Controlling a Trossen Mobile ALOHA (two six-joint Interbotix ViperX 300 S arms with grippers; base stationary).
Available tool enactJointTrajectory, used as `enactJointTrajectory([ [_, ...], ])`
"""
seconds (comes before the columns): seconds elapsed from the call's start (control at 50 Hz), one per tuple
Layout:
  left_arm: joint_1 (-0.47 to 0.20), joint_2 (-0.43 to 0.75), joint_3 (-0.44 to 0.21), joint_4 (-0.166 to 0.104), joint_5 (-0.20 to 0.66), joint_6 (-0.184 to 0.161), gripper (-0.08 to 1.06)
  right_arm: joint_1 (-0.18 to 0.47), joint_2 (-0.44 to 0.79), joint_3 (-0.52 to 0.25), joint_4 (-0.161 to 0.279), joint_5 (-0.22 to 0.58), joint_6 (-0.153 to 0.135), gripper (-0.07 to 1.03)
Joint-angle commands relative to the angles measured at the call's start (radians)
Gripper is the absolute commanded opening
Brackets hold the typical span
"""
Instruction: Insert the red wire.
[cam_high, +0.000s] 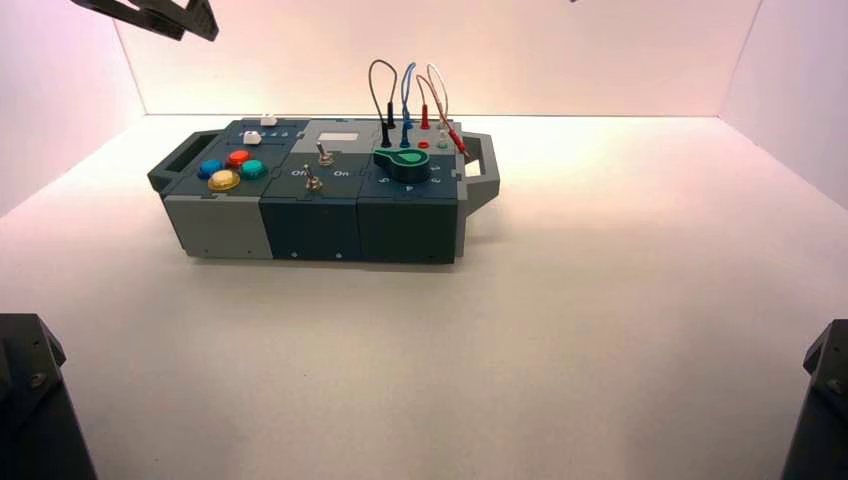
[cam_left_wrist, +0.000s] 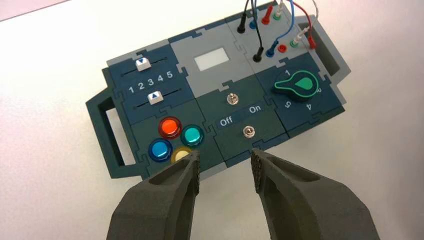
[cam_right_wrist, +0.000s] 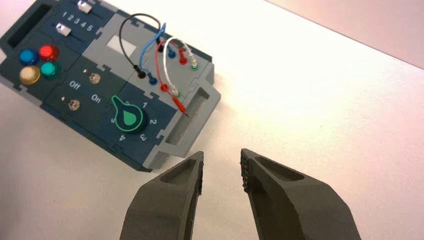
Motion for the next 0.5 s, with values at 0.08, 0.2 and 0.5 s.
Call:
enactJointTrajectory([
  [0.08, -0.008, 0.011, -0.034, 0.000, -0.026, 0.023, 0.55, 0.003, 0.028, -0.052, 0.011, 0.008, -0.031, 0.41],
  [0.2, -0.008, 0.028, -0.034, 0.002, -0.064, 0.028, 0.55, 0.011, 0.071, -0.069, 0.012, 0.021, -0.060, 0.41],
  [0.5, -0.008, 0.072, -0.028, 0.012, -0.123, 0.029, 0.55, 0.032, 0.144, -0.091, 0.012, 0.025, -0.077, 0.41],
])
